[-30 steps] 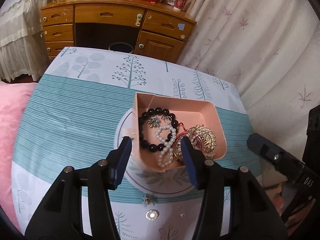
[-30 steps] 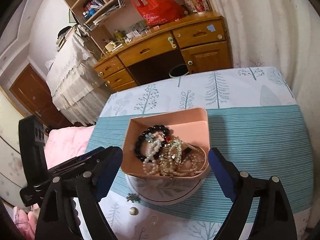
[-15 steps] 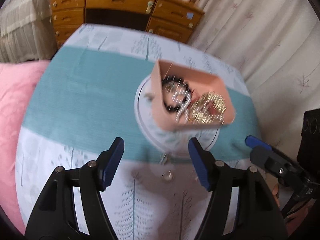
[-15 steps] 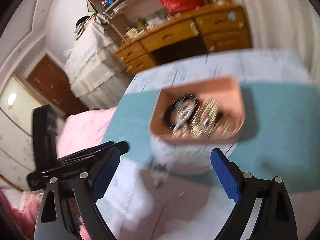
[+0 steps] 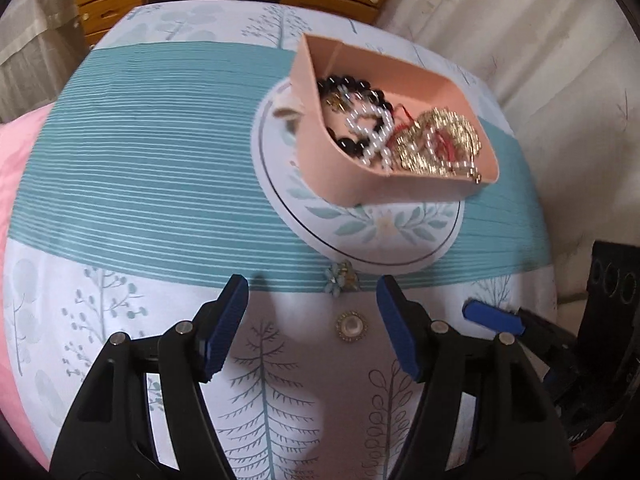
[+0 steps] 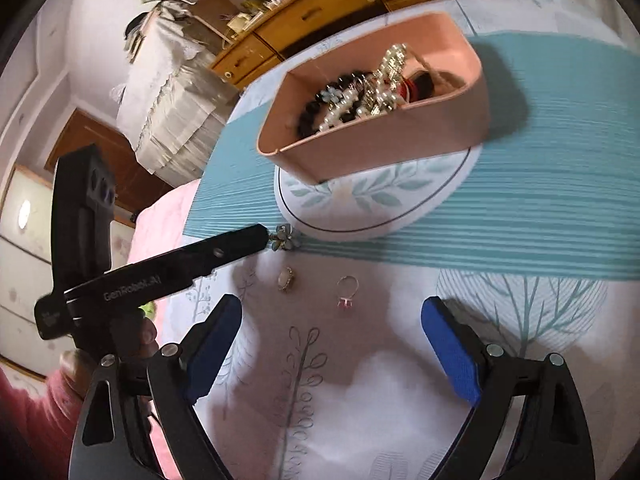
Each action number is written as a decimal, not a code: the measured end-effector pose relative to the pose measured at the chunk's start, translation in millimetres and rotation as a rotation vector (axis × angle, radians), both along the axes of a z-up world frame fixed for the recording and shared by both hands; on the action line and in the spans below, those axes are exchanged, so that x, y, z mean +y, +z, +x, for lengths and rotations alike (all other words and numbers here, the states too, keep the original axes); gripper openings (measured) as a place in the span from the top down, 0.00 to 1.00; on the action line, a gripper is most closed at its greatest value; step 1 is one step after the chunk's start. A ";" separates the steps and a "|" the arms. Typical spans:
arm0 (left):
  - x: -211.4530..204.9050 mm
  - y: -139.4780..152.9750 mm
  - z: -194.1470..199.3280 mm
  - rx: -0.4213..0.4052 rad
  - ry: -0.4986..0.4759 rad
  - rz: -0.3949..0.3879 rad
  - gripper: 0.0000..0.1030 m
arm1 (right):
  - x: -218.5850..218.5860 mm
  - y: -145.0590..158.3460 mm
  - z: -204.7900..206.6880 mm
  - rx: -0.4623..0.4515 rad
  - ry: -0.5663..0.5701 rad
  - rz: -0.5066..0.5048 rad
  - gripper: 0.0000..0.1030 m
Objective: Organize jewelry
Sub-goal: 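Move both tools back from the box to the small items on the cloth, then grasp the pink-stone earring with the right tool while the left tool grasps the gold charm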
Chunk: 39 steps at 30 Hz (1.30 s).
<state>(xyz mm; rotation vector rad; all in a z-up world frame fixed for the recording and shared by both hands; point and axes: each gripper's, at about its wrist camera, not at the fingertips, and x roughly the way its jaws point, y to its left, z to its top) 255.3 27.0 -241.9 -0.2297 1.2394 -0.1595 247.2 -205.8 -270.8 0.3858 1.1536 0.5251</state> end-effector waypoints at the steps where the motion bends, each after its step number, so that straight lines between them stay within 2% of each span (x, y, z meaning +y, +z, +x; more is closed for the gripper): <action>1: -4.5 -1.5 0.4 -0.003 -0.022 0.017 0.38 | 2.4 0.6 -2.1 -0.016 0.003 -0.010 0.10; 4: -16.3 -1.9 1.2 -0.042 -0.082 0.082 0.42 | 10.0 -0.2 -4.9 -0.062 0.008 -0.048 0.16; 5: -19.3 -2.4 1.7 -0.046 -0.097 0.097 0.47 | 12.5 0.2 -6.0 -0.078 0.008 -0.064 0.20; 6: -23.4 -4.0 2.0 -0.043 -0.120 0.106 0.55 | 16.5 0.7 -8.7 -0.100 0.009 -0.099 0.23; 7: -28.5 -6.4 2.0 -0.035 -0.160 0.118 0.58 | 19.5 1.1 -10.8 -0.115 0.008 -0.128 0.28; 8: -34.0 -7.5 0.9 -0.042 -0.195 0.153 0.61 | 22.9 0.8 -13.0 -0.131 0.009 -0.158 0.32; 10: -42.0 -7.7 -1.0 -0.069 -0.232 0.210 0.63 | 31.0 1.7 -14.2 -0.172 0.031 -0.242 0.33; 13: -46.9 -8.0 -0.9 -0.084 -0.257 0.214 0.68 | 46.9 0.4 -23.3 -0.239 0.087 -0.364 0.34; 15: -47.6 -7.2 -1.2 -0.097 -0.263 0.199 0.78 | 52.9 -1.4 -25.9 -0.270 0.107 -0.422 0.37; 18: -50.4 -7.4 -2.1 -0.115 -0.272 0.199 0.83 | 59.4 -3.3 -28.9 -0.306 0.105 -0.479 0.47; 20: -52.1 -6.7 -3.0 -0.122 -0.285 0.191 0.84 | 62.3 -4.6 -28.3 -0.319 0.099 -0.499 0.60; 21: -52.5 -5.7 -3.8 -0.127 -0.286 0.187 0.84 | 64.7 -5.6 -27.5 -0.329 0.097 -0.518 0.62; 22: -52.2 -4.4 -5.2 -0.133 -0.281 0.179 0.84 | 63.9 -5.3 -27.8 -0.329 0.097 -0.512 0.67; 23: -51.5 -3.6 -7.1 -0.136 -0.279 0.166 0.84 | 62.8 -4.6 -28.0 -0.331 0.093 -0.512 0.76; 26: -49.3 1.7 -9.0 -0.145 -0.272 0.129 0.84 | 58.4 -6.5 -20.6 -0.325 0.089 -0.513 0.86; 28: -46.9 6.4 -8.8 -0.157 -0.263 0.109 0.84 | 57.9 -8.3 -15.0 -0.316 0.080 -0.511 0.90; 31: -44.0 15.9 -8.0 -0.190 -0.243 0.106 0.84 | 50.9 -6.9 -14.1 -0.305 0.062 -0.472 0.90; 35: -36.0 29.5 -3.8 -0.207 -0.209 0.054 0.84 | 44.9 -4.7 -13.0 -0.287 0.059 -0.442 0.90; 39: -29.6 51.3 0.0 -0.255 -0.204 0.054 0.84 | 42.3 8.3 -11.8 -0.284 0.025 -0.388 0.90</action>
